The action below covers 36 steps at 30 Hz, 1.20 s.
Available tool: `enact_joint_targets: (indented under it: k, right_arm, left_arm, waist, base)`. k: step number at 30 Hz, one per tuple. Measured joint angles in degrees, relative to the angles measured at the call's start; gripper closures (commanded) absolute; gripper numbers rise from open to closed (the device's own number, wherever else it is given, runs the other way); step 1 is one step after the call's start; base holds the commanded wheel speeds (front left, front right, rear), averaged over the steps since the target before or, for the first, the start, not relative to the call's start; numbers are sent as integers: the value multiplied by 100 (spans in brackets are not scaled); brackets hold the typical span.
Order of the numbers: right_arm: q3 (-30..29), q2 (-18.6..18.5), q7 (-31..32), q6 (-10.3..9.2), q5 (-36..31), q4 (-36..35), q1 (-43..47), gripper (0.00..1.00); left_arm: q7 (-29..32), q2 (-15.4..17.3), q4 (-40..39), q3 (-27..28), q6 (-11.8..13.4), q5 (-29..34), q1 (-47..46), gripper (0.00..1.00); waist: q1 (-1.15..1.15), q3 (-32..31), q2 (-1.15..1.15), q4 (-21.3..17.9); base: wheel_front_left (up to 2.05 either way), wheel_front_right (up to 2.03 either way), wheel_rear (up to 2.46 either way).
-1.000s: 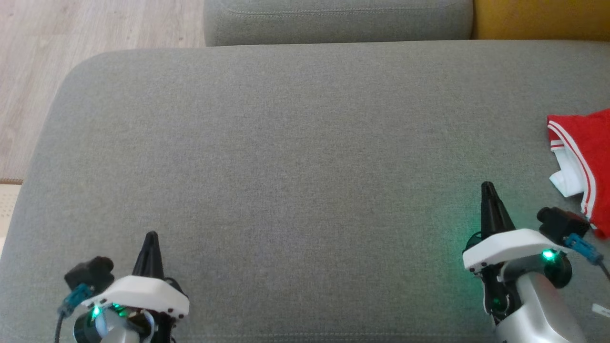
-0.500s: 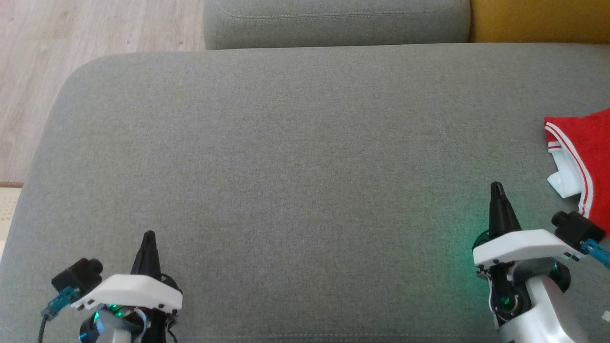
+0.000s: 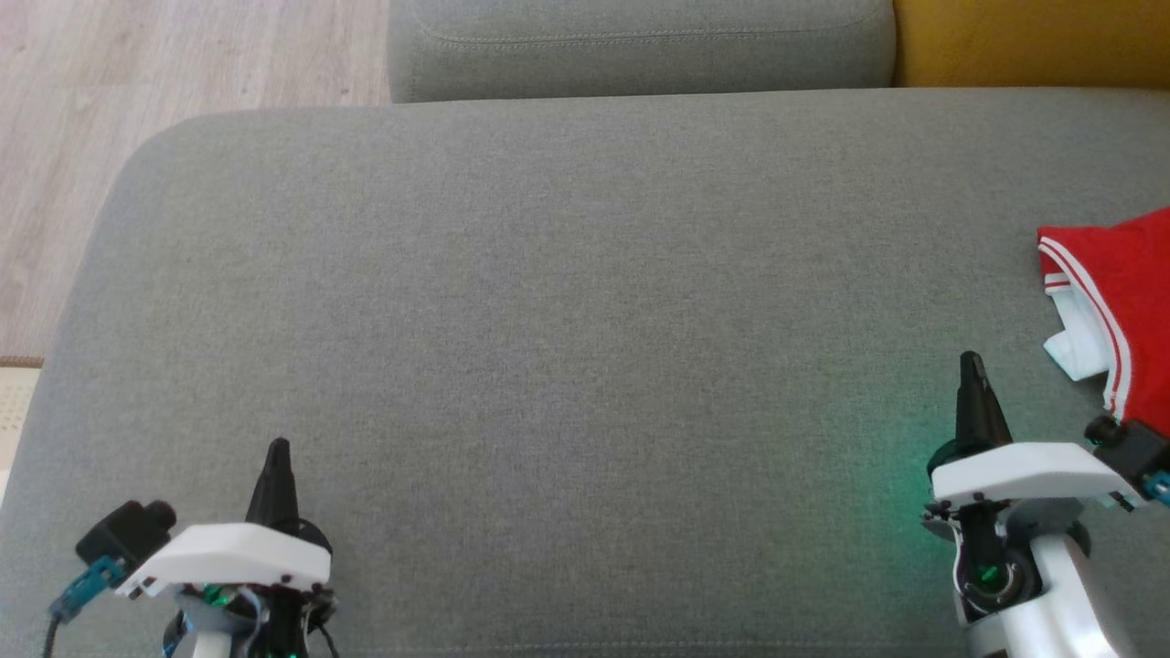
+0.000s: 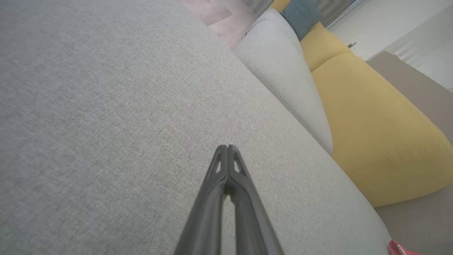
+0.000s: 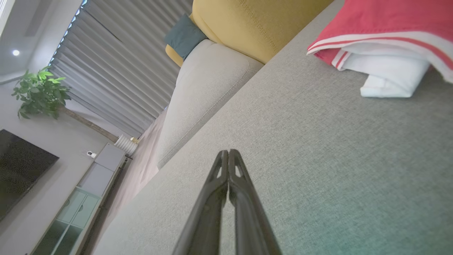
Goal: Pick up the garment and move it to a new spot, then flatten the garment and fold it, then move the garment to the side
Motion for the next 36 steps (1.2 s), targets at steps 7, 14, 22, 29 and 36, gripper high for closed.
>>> enact_joint_targets:
  k: [7, 14, 22, 29, 36]
  right_arm:
    - [-36, 0, 116, 0, 459, -146, 12, 100]
    - [-93, 1, 212, 0, 913, -270, 182, 100]
    - [-174, 1, 370, 0, 1446, -417, 220, 100]
    - [-208, 1, 470, 0, 1898, -552, 238, 100]
    - [-253, 1, 591, 0, 2351, -691, 369, 100]
  left_arm:
    - [116, 2, -57, 60, -18, -465, 0, 100]
    - [247, 2, -129, 83, -69, -929, 0, 100]
    - [375, 4, -186, 111, -116, -1460, -1, 100]
    - [486, 4, -238, 183, -167, -1918, -2, 100]
    - [605, 8, -297, 246, -218, -2385, -2, 100]
  waist:
    - [0, -28, 0, -10]
    - [0, -56, 0, -19]
    - [0, -89, 0, -30]
    - [0, -117, 0, -40]
    - [0, -146, 0, -50]
  base:
    - [0, 0, 0]
    - [0, 0, 0]
    - [0, 0, 0]
    - [0, 0, 0]
    - [0, 0, 0]
